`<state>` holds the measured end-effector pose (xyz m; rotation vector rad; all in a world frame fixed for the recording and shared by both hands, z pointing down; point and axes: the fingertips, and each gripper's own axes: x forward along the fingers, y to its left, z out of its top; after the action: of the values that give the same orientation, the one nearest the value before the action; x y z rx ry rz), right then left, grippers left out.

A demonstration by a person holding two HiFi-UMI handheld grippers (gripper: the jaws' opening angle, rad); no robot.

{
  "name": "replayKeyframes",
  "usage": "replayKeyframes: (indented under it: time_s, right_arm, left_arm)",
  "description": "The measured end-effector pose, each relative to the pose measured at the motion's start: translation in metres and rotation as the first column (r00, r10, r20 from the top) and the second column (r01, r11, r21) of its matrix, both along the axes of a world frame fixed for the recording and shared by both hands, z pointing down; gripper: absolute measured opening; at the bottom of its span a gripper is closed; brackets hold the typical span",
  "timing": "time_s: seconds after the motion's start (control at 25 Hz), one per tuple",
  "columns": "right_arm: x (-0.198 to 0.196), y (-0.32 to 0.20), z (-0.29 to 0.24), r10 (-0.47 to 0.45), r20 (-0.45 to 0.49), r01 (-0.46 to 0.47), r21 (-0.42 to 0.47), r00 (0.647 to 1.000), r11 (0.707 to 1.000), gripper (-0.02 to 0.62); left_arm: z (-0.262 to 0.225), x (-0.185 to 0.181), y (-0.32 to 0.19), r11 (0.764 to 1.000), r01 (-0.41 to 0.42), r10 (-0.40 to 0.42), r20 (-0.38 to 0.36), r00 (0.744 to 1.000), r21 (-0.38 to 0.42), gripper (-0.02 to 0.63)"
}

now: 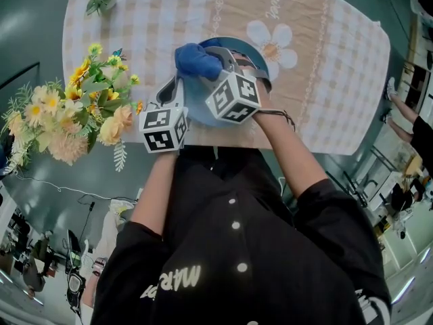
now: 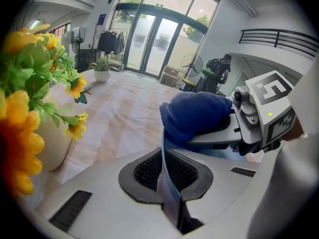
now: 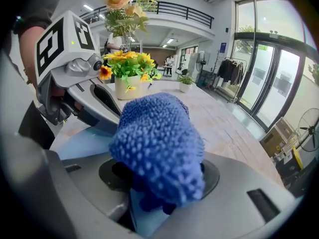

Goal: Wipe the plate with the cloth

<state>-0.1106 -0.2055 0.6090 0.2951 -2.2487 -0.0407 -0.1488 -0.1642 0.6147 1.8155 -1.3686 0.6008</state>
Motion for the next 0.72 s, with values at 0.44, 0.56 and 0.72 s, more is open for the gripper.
replayKeyframes:
  time_s: [0.44, 0.56, 0.72]
  right_arm:
    - [0.026, -0.007, 0.002, 0.041, -0.052, -0.043, -0.040, 0.998, 0.998, 0.196]
    - [0.033, -0.008, 0.002, 0.047, -0.068, -0.050, -0.042, 0.997, 0.998, 0.196]
    - [0.041, -0.010, 0.003, 0.057, -0.087, -0.060, -0.044, 0.995, 0.997, 0.196]
  left_arm:
    - [0.000, -0.001, 0.001, 1.000, 0.008, -0.008, 0.003, 1.000, -0.005, 0.034]
    - [0.000, 0.000, 0.001, 1.000, 0.011, -0.011, -0.002, 1.000, -0.007, 0.034]
    - [0.000, -0.001, 0.001, 1.000, 0.012, -0.012, -0.006, 1.000, -0.008, 0.034]
